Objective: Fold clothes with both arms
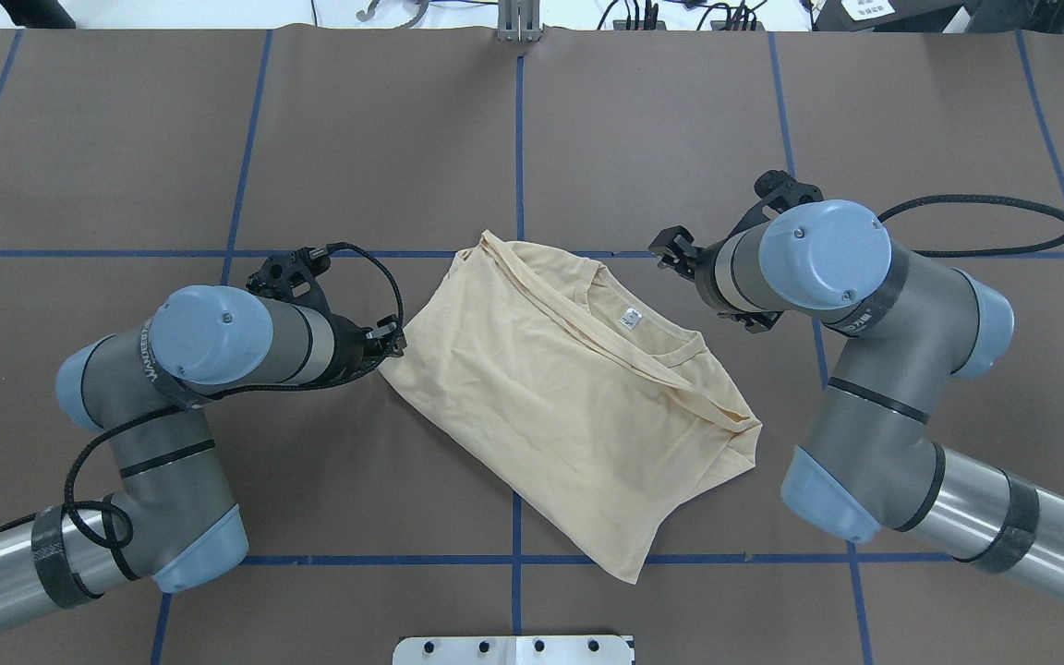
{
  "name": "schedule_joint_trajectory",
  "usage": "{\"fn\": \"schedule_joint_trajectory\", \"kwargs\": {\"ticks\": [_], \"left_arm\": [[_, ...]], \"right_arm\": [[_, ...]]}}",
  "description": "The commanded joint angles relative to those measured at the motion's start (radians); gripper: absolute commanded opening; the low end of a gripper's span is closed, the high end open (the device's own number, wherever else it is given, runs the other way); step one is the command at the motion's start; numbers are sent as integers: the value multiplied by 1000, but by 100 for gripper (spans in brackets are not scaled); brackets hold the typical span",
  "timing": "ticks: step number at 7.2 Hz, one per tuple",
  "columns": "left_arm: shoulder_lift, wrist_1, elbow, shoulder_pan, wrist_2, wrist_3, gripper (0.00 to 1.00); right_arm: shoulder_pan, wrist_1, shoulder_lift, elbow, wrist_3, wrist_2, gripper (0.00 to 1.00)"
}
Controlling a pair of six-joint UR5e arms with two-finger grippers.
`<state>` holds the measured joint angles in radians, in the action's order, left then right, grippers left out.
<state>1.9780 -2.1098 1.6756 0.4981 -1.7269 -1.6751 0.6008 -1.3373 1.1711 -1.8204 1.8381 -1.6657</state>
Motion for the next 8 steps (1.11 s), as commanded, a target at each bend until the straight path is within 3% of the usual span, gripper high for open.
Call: {"fn": "schedule_joint_trajectory", "kwargs": {"ticks": [1, 2, 3, 4, 8], "left_arm": [[1, 1, -11, -1, -2, 0, 47], [1, 1, -11, -3, -3, -2, 40], [-1, 1, -11, -3, -3, -2, 9], [1, 1, -11, -3, -3, 1, 0], [-2, 2, 0, 34, -10, 119, 0]], "right_arm": [[1, 0, -1, 1, 0, -2, 100], [2, 0, -1, 3, 0, -2, 100], [2, 1, -1, 3, 0, -2, 100], [2, 0, -1, 3, 0, -3, 100], [4, 0, -1, 4, 0, -3, 100]]}}
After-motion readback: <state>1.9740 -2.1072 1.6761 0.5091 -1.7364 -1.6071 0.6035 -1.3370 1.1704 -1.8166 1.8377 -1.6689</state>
